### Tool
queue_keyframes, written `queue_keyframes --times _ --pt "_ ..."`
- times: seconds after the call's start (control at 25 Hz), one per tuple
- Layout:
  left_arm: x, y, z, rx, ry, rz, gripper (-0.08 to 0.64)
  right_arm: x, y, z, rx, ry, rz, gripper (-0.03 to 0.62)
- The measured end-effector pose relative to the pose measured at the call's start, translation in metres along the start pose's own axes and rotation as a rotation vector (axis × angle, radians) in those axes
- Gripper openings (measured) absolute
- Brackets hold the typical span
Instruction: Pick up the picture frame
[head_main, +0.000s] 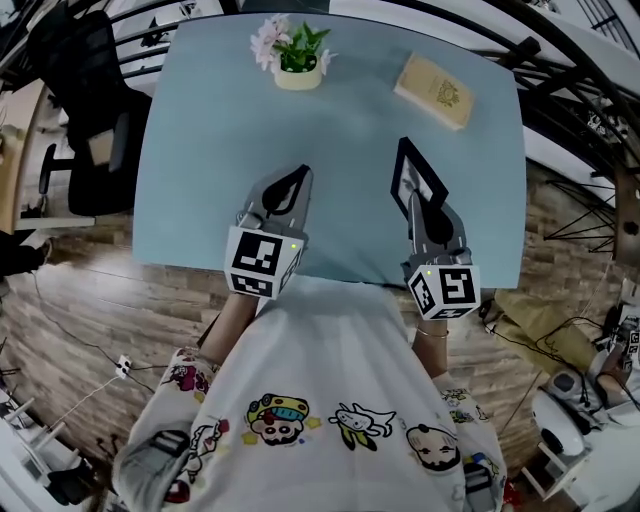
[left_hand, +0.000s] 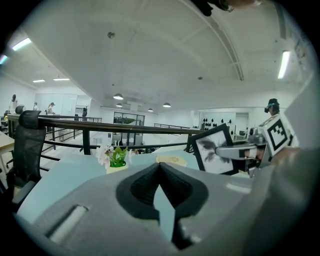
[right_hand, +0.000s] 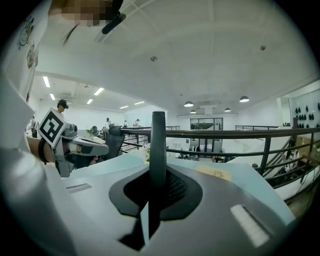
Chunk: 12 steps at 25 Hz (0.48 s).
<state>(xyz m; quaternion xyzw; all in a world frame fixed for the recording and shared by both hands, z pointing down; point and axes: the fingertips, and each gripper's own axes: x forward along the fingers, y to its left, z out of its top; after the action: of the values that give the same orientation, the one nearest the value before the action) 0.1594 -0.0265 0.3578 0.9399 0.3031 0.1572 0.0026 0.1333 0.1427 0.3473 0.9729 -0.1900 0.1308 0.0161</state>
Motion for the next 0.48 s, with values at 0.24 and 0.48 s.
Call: queue_keyframes --times 0.24,0.48 --pt "-0.0053 0.0064 -0.0012 -0.004 -0.003 0.015 -0.002 0.0022 0.0020 0.0020 -0.003 -0.007 -0.003 0.021" --pt "-0.0067 0.0079 0.0019 0.002 -0.012 0.016 -0.002 0.0017 0.0031 0.0035 0.004 -0.016 -0.005 0.021"
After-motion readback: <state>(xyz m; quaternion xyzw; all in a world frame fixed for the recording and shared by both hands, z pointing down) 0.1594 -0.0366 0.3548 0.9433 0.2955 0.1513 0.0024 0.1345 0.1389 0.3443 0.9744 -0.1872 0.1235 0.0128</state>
